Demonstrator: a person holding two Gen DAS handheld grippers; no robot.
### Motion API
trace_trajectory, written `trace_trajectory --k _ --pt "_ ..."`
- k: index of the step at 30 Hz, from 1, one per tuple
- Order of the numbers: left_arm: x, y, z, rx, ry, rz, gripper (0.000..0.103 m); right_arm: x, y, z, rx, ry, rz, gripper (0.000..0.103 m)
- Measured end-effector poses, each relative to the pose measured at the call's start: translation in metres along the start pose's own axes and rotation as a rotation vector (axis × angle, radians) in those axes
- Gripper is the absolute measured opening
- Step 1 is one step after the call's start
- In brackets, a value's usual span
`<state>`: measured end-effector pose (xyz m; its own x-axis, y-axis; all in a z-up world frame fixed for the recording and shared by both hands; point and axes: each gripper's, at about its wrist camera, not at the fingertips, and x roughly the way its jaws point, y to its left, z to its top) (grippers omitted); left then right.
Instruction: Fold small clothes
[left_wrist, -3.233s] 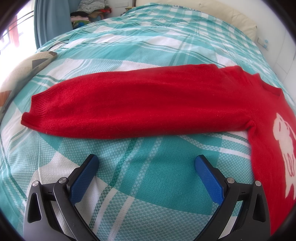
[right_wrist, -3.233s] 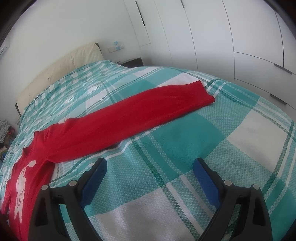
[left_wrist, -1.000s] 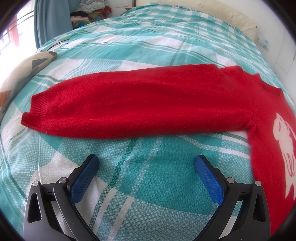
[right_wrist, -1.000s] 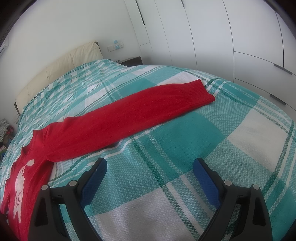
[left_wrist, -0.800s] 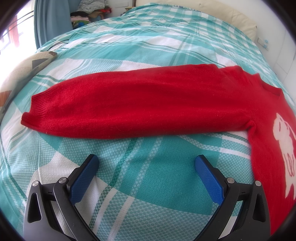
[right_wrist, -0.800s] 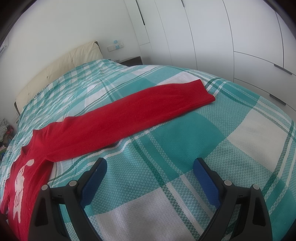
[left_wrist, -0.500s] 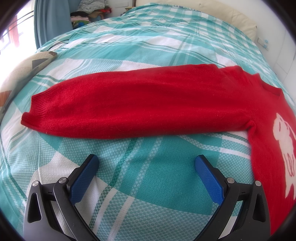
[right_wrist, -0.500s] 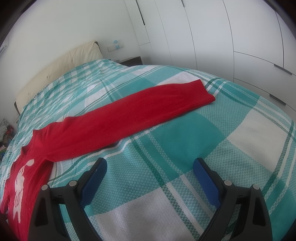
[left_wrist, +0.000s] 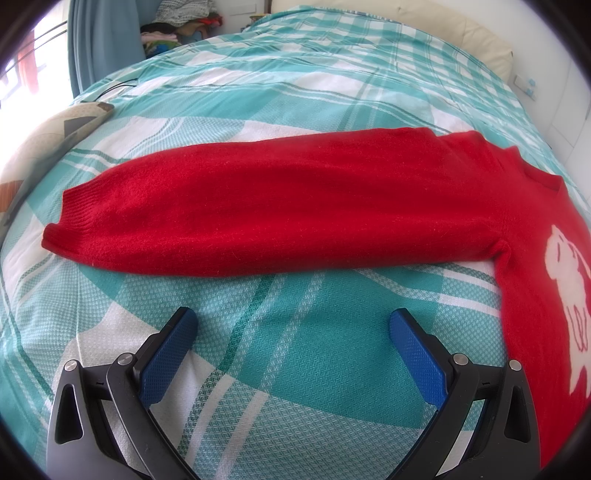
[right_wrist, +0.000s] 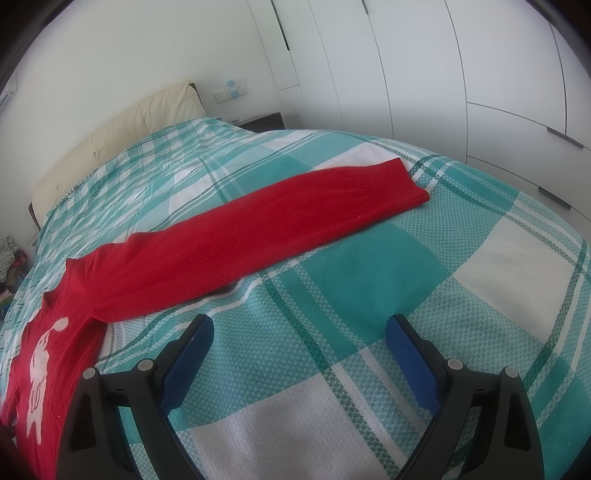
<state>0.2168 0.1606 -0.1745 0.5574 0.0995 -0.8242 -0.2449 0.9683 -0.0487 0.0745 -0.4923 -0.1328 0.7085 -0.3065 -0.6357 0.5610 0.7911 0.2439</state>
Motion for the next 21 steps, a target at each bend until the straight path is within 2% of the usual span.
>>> trace_trajectory --k 21 --pt "-0.0001 0.0001 0.0000 0.000 0.000 0.000 0.103 0.0019 -0.0005 -0.0011 -0.003 0.003 -0.004 0.093"
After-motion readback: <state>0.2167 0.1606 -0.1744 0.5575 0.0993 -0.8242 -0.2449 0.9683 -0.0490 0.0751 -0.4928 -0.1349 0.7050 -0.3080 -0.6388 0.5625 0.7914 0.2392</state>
